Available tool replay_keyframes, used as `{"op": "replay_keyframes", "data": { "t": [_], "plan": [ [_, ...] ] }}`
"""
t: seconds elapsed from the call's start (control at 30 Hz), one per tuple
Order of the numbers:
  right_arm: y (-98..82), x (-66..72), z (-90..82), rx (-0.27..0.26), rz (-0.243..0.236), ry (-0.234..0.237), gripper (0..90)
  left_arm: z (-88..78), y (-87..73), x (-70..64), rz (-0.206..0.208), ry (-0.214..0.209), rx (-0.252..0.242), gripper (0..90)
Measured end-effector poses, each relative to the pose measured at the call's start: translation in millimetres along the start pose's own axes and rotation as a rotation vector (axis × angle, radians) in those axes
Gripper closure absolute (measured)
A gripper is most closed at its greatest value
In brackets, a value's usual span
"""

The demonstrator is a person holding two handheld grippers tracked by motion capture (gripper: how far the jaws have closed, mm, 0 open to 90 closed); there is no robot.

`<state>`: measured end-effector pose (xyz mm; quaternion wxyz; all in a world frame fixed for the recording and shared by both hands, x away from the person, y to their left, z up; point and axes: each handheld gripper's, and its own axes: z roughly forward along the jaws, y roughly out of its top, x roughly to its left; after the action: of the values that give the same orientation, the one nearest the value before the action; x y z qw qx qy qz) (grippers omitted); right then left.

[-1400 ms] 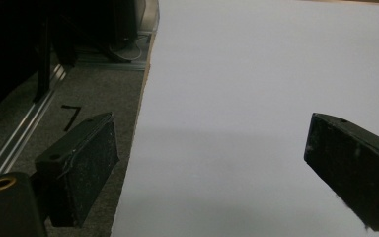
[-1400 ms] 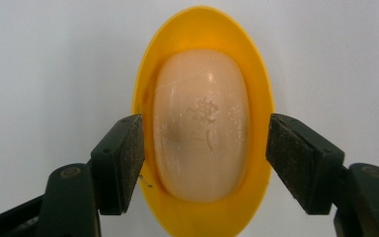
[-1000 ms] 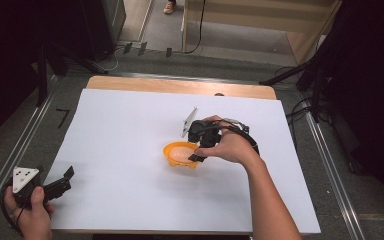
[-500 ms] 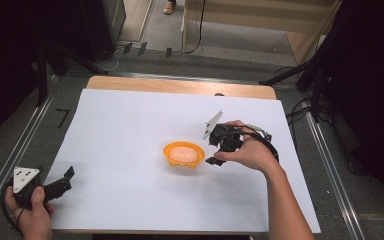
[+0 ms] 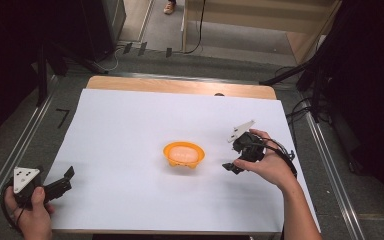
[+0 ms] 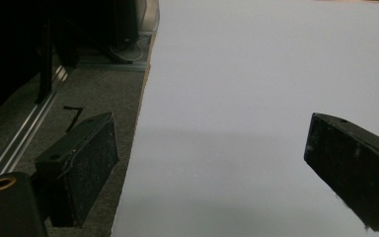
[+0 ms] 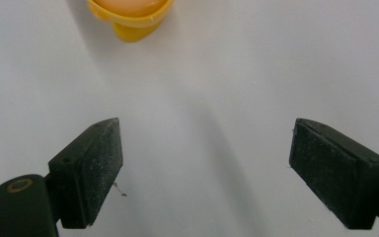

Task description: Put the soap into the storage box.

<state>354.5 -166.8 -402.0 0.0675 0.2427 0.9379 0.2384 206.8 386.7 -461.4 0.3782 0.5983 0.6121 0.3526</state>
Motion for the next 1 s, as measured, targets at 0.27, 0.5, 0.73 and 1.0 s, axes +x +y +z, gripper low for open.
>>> {"op": "replay_keyframes", "data": {
  "t": [0.27,0.5,0.73,1.0],
  "plan": [
    [-33.0,0.0,-6.0,-0.076,0.114,-0.059,7.1,0.2,-0.1,-0.4,0.002,0.003,-0.002,6.8],
    [-68.2,2.6,-10.1,-0.151,0.204,-0.104,5.0,0.4,0.0,-0.5,0.003,0.004,0.001,6.8],
    [-104.3,6.9,-13.3,-0.249,0.296,-0.134,4.9,0.3,0.1,-0.5,0.004,0.005,0.002,6.8],
    [-139.5,16.5,-15.1,-0.333,0.364,-0.196,2.4,0.1,0.0,-0.5,0.003,0.006,0.0,6.8]
  ]
}}
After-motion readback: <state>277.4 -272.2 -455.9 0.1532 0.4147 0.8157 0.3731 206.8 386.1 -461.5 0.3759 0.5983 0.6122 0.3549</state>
